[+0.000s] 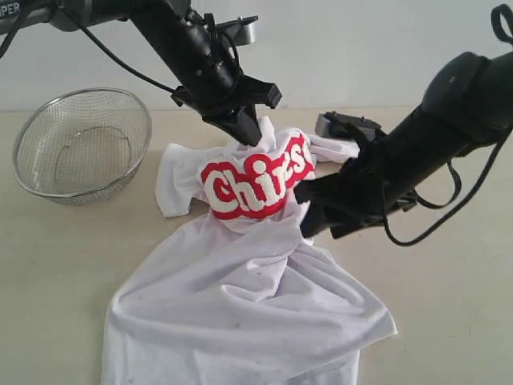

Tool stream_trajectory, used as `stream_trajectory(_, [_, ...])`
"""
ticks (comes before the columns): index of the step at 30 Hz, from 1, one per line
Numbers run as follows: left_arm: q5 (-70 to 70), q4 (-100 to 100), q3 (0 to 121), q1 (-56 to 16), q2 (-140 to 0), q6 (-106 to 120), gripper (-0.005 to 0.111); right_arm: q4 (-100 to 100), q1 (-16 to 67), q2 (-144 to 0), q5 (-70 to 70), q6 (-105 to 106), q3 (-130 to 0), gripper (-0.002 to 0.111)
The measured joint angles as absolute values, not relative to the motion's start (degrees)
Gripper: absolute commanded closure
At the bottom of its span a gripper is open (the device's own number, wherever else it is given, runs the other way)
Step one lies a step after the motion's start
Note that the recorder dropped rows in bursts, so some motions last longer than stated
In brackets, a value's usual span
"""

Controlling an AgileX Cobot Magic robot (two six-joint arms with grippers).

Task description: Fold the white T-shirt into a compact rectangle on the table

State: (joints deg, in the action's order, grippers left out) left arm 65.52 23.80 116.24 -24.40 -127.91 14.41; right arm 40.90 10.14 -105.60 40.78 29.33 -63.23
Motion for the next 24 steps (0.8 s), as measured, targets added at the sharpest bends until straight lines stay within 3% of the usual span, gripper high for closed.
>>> stream_trajectory(3, [67.24, 23.37, 116.12, -24.4, -128.01, 14.27, 0.049, 41.52, 10.14, -106.21, 40.53, 29.34, -68.22, 0.052])
stream_trajectory(5, [67.95, 22.76, 116.12, -24.4, -128.01, 14.18, 0.038, 41.87, 10.14, -107.6, 40.65, 28.77, -72.36, 0.055])
stream_trajectory(11, [69.32, 15.19, 116.12, -24.4, -128.01, 8.94, 0.04, 42.52, 10.14, -117.21, 46.92, 26.96, -86.51, 0.046])
stream_trajectory(19, [69.42, 8.8, 115.91, -22.33, -121.78, 5.63, 0.04, 39.05, 14.35, -121.61, 45.13, 24.52, -91.76, 0.046])
stream_trajectory(21, [68.88, 8.8, 115.91, -21.65, -118.78, 5.51, 0.04, 37.23, 15.63, -123.19, 43.71, 23.28, -91.83, 0.057])
stream_trajectory(23, [68.78, 8.68, 115.91, -21.28, -116.51, 5.43, 0.04, 36.4, 16.46, -124.96, 41.97, 23.15, -91.83, 0.087])
stream_trajectory(24, [68.78, 8.68, 115.91, -21.28, -116.05, 5.43, 0.042, 36.28, 16.58, -125.47, 41.19, 23.15, -91.83, 0.108])
